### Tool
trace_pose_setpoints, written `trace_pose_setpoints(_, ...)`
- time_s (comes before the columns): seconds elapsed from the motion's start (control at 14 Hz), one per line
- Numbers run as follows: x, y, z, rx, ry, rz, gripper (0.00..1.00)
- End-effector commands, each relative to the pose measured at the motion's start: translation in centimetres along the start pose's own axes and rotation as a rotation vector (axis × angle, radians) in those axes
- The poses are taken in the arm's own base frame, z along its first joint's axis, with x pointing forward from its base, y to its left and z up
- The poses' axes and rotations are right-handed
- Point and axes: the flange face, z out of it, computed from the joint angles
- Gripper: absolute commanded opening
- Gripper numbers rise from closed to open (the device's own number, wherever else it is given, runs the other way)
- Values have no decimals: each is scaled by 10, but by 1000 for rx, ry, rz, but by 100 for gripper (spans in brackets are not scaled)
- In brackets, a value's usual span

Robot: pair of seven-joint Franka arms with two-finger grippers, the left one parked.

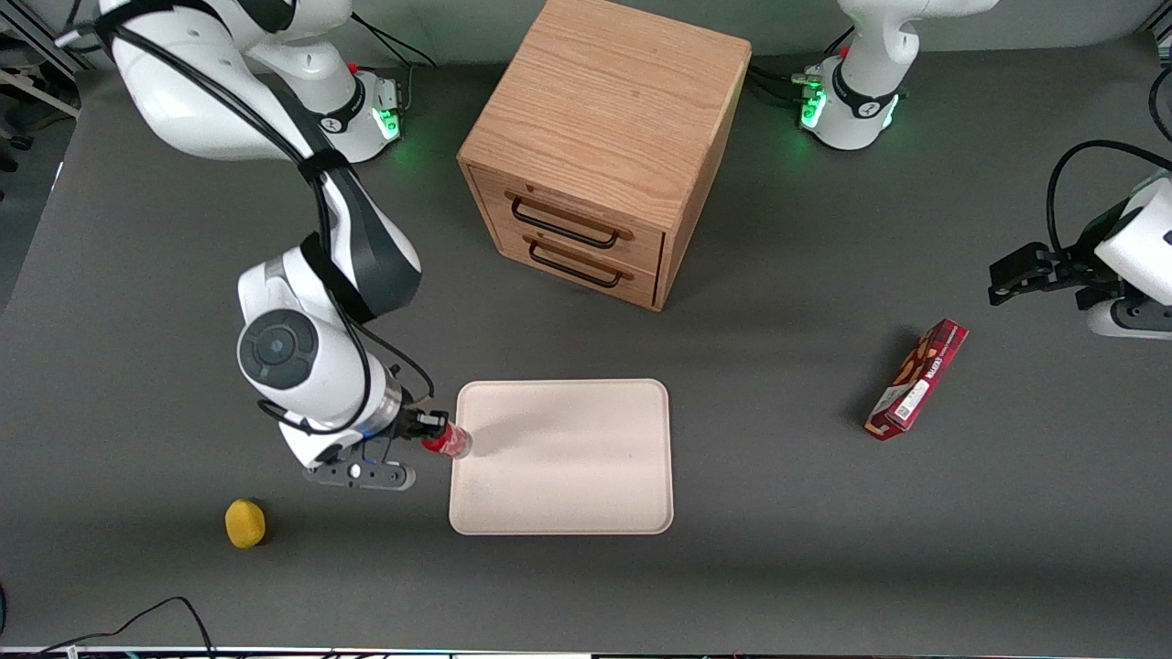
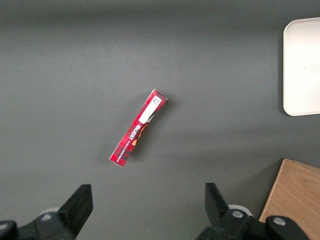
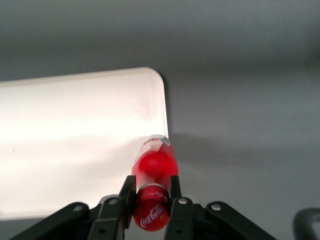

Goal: Place coke bottle on tray
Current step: 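Lift the bottle and carry it to the white tray, then lower the bottle onto the tray and open the right gripper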

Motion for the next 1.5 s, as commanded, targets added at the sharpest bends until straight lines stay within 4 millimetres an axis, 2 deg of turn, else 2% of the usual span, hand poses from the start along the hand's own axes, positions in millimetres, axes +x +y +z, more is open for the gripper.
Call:
trace_pose_setpoints(0.0,9,-33,7,-43,82,20,0)
trace_pose_setpoints(0.07,8,-39,12,-39,93,33,0)
trace_pose_setpoints(0.21,10,-41,11,-29,105,34,0)
trace_pose_setpoints(0.36,12,-43,20,-18,116,35,0)
trace_pose_setpoints(0.57,16,-42,33,-6,128,38,0)
trace_pose_setpoints(0.79,17,-42,35,-1,129,40,0)
trace_pose_setpoints(0.86,18,-40,38,-4,125,43,56)
trace_pose_setpoints(0.93,19,-38,38,-4,126,43,100)
trace_pose_setpoints(1.21,18,-36,23,-7,130,40,100)
trace_pose_setpoints(1.43,15,-31,-8,-21,122,41,100)
